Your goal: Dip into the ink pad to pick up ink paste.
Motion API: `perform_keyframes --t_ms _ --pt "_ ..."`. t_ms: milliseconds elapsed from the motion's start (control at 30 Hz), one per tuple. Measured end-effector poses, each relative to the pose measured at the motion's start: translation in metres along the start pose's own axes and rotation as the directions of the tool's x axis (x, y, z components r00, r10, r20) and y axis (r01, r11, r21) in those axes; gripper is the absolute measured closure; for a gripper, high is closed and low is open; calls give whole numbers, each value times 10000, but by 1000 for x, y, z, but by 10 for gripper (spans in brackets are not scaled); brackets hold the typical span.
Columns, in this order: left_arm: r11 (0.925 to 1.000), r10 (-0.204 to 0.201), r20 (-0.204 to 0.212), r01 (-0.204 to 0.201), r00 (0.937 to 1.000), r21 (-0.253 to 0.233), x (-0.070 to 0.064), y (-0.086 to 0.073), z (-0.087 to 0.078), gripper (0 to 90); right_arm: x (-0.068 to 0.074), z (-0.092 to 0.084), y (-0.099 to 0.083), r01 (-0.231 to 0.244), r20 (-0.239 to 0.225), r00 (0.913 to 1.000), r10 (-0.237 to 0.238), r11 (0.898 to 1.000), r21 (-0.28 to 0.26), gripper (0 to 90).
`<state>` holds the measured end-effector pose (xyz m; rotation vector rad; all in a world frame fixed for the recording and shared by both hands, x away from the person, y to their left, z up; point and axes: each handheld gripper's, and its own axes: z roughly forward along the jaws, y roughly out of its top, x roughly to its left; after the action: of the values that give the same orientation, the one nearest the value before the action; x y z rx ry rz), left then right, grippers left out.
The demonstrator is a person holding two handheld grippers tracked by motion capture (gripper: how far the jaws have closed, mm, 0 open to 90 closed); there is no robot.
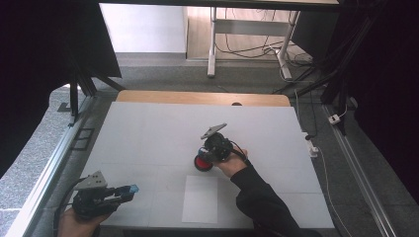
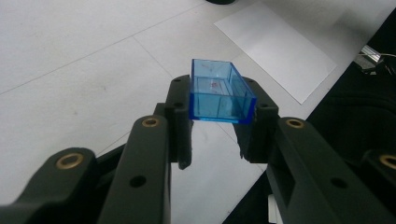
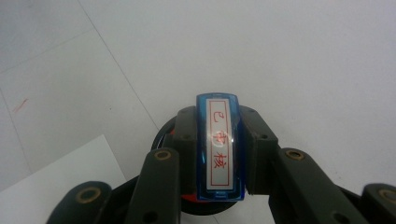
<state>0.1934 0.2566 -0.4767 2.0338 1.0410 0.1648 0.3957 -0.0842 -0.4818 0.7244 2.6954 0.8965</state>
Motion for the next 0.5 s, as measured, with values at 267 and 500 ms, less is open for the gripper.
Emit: perform_keyframes --t_ms 267,500 --pt "10000 7 -4 -7 10000 0 0 0 0 685 6 0 0 405 343 9986 -406 9992 23 711" --pt "10000 -1 7 1 10000 5 0 0 0 685 -8 0 -7 -526 -392 9979 511 9979 -379 711"
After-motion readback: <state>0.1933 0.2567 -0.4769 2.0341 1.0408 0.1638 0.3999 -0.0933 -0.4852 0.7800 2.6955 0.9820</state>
